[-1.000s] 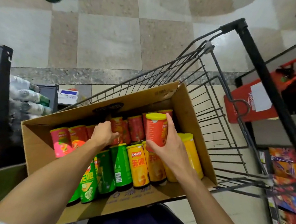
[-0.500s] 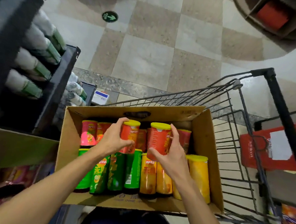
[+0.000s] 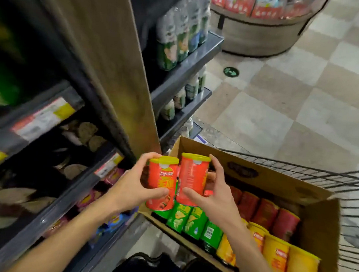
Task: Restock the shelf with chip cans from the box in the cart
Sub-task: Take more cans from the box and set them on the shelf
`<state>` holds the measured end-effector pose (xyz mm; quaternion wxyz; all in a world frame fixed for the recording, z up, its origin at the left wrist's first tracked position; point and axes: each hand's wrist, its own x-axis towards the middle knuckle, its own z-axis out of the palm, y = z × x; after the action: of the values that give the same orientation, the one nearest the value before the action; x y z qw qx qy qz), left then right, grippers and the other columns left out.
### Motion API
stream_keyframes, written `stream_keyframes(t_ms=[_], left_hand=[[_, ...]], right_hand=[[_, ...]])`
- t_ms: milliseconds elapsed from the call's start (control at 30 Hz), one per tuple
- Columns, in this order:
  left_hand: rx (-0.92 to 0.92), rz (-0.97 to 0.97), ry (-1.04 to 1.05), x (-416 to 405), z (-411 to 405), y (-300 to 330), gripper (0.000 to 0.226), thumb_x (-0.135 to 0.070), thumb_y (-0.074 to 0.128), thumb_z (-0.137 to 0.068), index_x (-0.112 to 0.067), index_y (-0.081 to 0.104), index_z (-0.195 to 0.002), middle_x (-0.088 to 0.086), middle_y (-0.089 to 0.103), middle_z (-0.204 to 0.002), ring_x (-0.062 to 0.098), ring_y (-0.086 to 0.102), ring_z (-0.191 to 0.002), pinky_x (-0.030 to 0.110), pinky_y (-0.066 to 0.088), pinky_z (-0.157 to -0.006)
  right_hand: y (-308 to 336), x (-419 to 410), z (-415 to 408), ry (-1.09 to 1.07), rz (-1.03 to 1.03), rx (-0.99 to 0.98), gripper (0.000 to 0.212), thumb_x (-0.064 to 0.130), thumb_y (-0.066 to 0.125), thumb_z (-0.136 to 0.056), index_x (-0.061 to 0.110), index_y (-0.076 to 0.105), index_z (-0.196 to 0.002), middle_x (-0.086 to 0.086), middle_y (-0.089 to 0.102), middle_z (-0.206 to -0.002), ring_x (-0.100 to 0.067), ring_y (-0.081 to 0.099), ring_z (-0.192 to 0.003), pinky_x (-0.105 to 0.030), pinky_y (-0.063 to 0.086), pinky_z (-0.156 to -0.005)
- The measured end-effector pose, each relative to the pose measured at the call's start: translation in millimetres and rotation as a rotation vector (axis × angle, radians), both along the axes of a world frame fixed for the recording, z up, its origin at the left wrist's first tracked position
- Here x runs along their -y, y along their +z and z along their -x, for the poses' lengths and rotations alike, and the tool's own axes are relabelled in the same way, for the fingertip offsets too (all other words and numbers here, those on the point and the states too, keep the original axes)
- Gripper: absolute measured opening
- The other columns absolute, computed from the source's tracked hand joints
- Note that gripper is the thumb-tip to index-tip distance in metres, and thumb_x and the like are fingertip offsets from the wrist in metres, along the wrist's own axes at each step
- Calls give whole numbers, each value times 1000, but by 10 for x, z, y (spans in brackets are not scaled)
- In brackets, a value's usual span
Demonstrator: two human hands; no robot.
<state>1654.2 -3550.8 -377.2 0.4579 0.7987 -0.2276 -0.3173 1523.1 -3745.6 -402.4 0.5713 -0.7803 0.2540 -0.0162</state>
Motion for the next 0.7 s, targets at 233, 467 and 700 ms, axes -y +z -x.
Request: stream_keyframes(t_ms=[233,467,700], left_hand=[[142,20,249,-1174,319,607,78,-19,88,-69,-41,43,-129,-27,63,-108,1,66,-95,13,51,-75],[233,56,415,-2270,690,1055,81,-54,82,-58,-55,38,-126,-30,62,-115,-2,64,-102,23,50,-84],[351,66,592,-3248,937,1429,82,-60,81,-54,-64,37,-123,-28,64,-113,2,67,-97,35,53,-86]], right_hand=[[425,-926,-249,281,-58,141,101,31,86,-75,55,17,-144,33,50,-117,21,54,-105,-9,47,-85],[757,-1883,-394,536,-58,226,107,49,81,-74,54,8,-151,23,53,-130,-2,59,-117,-35,56,-92],[1207,-2826,-589,736,-57,354,102,38,81,-79,55,6,-146,37,57,-118,0,64,-109,-28,56,-85]])
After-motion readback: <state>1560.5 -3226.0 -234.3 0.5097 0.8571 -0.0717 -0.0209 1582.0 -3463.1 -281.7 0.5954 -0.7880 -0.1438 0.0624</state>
